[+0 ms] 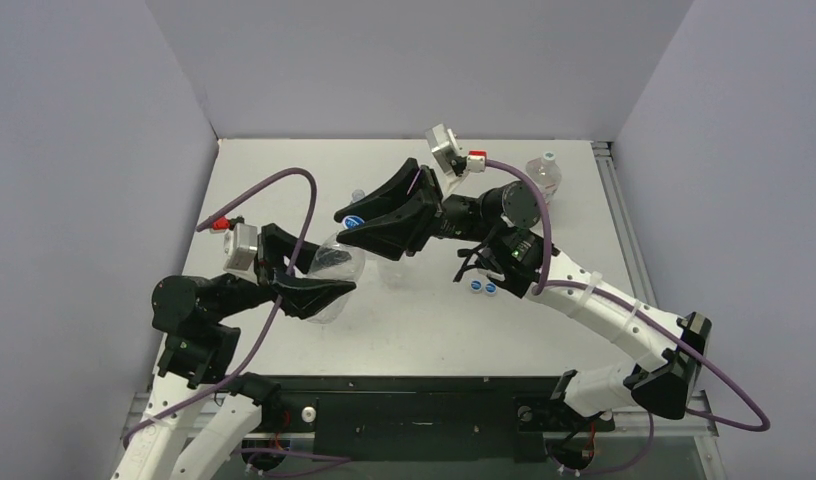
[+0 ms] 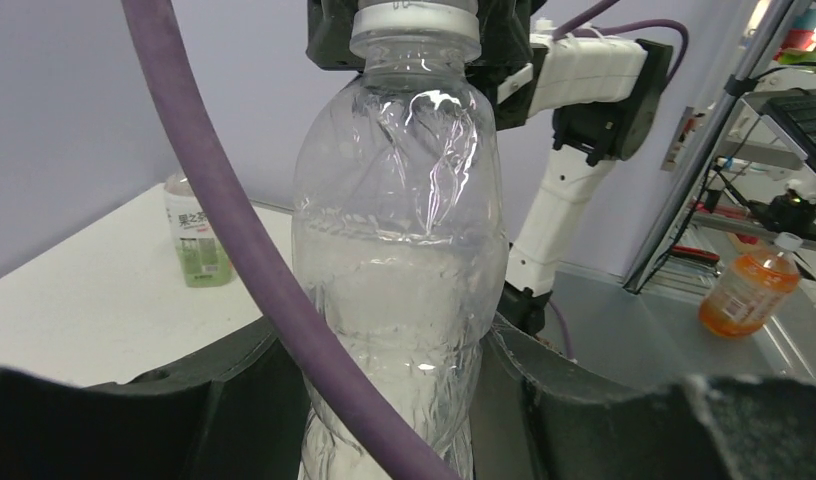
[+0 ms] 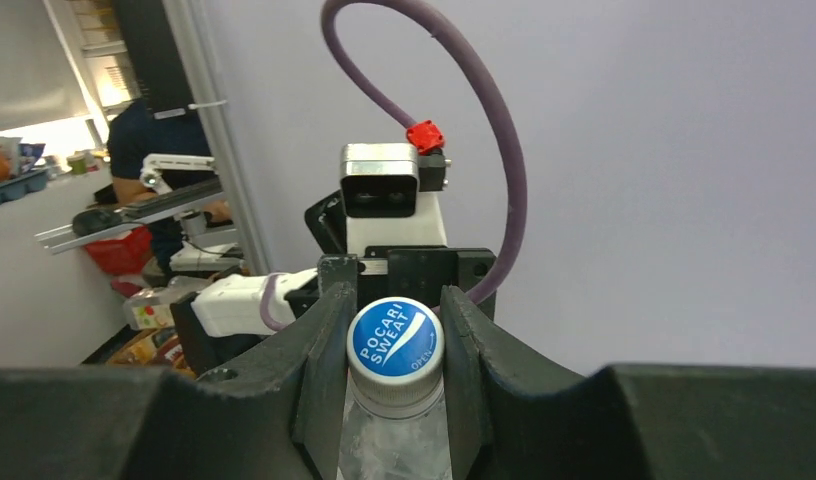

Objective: Unscrew the bottle caps
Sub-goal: Unscrew the bottle cap from the plastic bottle.

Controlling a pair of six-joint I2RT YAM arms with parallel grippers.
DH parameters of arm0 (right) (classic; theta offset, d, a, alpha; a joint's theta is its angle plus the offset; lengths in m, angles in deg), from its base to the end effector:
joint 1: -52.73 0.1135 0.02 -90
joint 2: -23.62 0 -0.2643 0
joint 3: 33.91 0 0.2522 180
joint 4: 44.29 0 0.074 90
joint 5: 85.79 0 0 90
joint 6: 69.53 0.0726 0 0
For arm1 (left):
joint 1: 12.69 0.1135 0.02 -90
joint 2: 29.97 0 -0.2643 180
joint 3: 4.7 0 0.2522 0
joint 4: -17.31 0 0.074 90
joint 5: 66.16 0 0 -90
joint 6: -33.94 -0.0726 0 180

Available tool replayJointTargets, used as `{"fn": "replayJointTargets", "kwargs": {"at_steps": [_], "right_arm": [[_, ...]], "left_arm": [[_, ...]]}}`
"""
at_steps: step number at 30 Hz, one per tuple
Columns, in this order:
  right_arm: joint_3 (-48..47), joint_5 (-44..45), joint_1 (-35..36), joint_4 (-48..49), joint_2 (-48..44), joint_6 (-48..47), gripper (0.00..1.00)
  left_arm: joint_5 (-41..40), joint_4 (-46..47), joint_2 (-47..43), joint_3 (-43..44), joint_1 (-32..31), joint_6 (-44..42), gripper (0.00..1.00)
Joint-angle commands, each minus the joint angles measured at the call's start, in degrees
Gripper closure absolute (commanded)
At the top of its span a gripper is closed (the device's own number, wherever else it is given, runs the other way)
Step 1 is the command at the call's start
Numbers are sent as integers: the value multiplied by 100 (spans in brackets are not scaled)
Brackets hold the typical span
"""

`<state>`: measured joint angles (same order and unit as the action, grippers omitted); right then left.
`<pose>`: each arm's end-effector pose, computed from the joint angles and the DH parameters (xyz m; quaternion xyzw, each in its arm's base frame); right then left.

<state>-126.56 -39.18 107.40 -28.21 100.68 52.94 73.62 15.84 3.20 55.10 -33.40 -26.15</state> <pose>0.1395 0.2831 0.5054 -0.4039 0.3822 0.6897 0.4637 0.1054 -0.0991 0.4225 0.3151 0.5133 -0.5313 0.5958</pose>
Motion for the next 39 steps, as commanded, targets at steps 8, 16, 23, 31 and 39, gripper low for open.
{"fn": "replayJointTargets", "kwargs": {"at_steps": [8, 16, 23, 31, 39], "right_arm": [[-317, -511, -27, 391, 51, 174, 63], [-153, 1930, -19, -1169, -665, -849, 20], [-1011, 4447, 602, -2883, -606, -1687, 19], [-2231, 6355, 1513, -4062, 356, -1946, 32], [-2245, 6287, 1566, -3875, 552, -1775, 37]], "left_arm": [[230, 443, 66, 300, 32, 147, 93], [-1685, -466, 1, 195, 32, -1777, 94], [-3391, -424, -45, -206, 32, -2936, 94], [-3804, -360, -9, -211, 23, -3219, 94], [-3773, -420, 8, -197, 23, -3134, 95]]}}
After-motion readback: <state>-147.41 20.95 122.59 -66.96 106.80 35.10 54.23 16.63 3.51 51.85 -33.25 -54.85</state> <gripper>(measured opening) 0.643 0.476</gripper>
